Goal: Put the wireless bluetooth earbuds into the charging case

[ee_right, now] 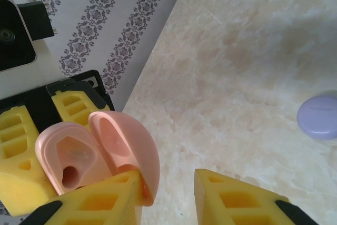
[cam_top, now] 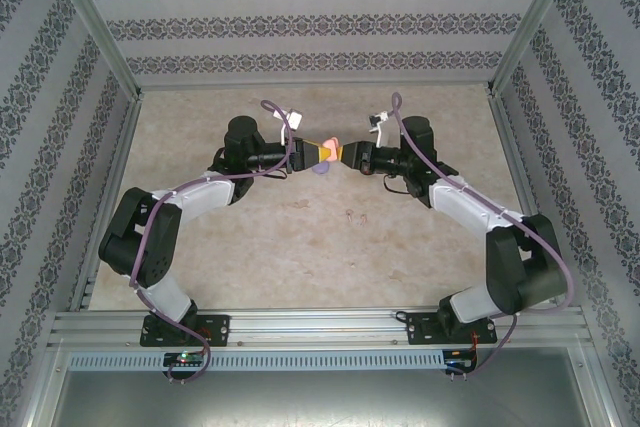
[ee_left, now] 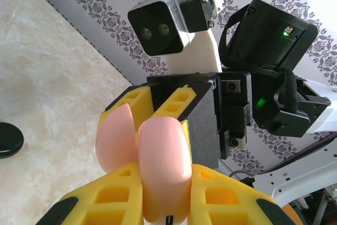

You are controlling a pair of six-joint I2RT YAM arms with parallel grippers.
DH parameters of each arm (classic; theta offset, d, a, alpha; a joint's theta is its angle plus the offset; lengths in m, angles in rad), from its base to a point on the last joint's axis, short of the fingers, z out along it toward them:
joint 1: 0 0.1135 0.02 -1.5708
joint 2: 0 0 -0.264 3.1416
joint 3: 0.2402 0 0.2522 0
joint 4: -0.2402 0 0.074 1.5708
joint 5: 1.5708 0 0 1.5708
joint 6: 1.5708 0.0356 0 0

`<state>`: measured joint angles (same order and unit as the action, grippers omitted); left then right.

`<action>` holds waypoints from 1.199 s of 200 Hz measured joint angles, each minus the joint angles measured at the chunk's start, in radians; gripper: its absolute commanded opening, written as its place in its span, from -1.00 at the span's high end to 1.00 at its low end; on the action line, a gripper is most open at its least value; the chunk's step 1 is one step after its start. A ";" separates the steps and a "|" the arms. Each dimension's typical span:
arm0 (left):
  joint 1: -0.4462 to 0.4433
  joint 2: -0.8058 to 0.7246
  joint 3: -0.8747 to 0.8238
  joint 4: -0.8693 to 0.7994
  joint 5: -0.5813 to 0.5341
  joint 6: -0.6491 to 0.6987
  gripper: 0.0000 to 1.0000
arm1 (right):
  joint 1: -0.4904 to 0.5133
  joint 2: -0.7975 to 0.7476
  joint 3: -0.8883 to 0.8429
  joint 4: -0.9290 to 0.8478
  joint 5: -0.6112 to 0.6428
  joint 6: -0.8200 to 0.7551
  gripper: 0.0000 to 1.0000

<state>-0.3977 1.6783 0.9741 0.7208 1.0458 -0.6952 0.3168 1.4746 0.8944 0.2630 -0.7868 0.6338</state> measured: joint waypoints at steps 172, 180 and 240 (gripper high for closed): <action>-0.001 0.006 0.019 -0.096 -0.065 0.061 -0.41 | -0.007 0.021 0.042 -0.035 0.006 -0.005 1.00; -0.001 0.006 0.031 -0.137 -0.076 0.083 -0.44 | -0.010 0.021 0.043 -0.048 0.013 -0.013 1.00; 0.010 -0.004 0.338 -0.704 -0.098 0.467 -0.48 | -0.033 0.029 0.135 -0.304 0.090 -0.245 1.00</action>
<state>-0.3882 1.6741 1.3125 0.0166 0.9474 -0.2279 0.2840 1.5036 1.0290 -0.0406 -0.6971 0.3889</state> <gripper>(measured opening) 0.742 0.051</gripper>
